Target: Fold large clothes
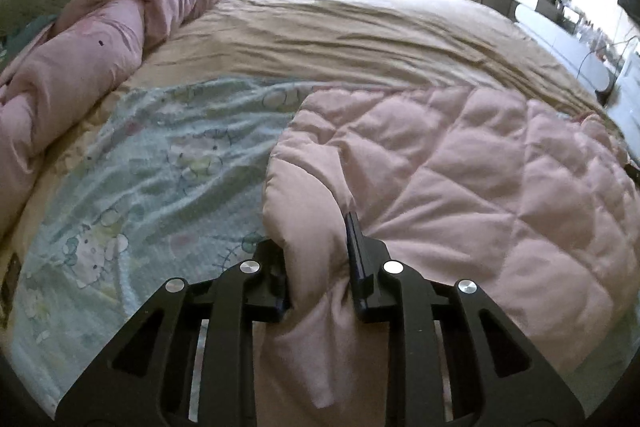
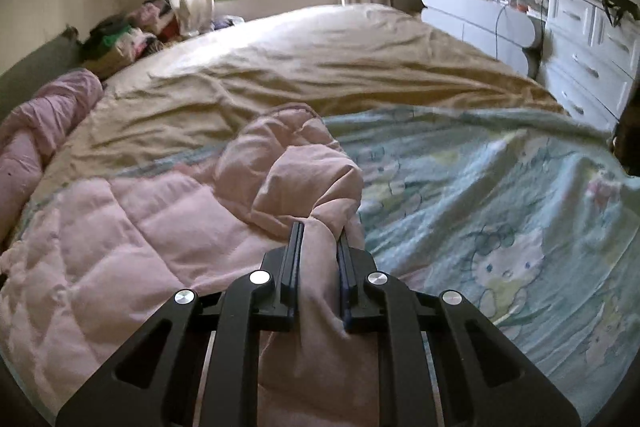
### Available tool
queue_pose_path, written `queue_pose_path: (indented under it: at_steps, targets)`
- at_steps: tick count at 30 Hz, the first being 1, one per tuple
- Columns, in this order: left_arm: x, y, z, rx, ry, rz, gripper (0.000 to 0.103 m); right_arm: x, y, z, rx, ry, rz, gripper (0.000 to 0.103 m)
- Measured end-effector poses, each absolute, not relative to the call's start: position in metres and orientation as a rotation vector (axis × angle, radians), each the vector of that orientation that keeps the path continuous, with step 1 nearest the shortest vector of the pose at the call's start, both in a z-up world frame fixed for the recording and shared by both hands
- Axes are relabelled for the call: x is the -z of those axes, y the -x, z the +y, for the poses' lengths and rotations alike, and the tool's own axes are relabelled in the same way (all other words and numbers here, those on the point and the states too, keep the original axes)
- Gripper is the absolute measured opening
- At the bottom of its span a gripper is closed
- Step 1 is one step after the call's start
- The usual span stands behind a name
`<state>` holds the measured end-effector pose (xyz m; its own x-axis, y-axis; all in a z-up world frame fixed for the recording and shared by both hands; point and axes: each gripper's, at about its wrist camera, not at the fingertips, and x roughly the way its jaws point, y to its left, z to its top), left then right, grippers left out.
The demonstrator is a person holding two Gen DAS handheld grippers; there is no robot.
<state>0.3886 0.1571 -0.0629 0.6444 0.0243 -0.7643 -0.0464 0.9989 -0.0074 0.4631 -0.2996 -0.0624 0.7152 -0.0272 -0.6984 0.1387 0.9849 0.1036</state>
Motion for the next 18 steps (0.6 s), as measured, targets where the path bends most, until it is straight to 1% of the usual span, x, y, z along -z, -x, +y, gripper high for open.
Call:
queue_pose_path:
  at_steps: [5, 12, 16, 18]
  targets:
    - [0.075, -0.393, 0.159, -0.045, 0.052, 0.885, 0.019, 0.079, -0.476, -0.294, 0.102, -0.114, 0.820, 0.015]
    - [0.086, -0.398, 0.161, -0.037, 0.083, 0.904, 0.022, 0.097, -0.488, -0.294, 0.111, -0.097, 0.882, 0.021]
    - [0.085, -0.397, 0.161, -0.042, 0.092, 0.907, 0.023, 0.098, -0.485, -0.298, 0.121, -0.121, 0.896, 0.029]
    - [0.083, -0.394, 0.163, -0.050, 0.103, 0.910, 0.028, 0.093, -0.482, -0.300, 0.128, -0.125, 0.901, 0.035]
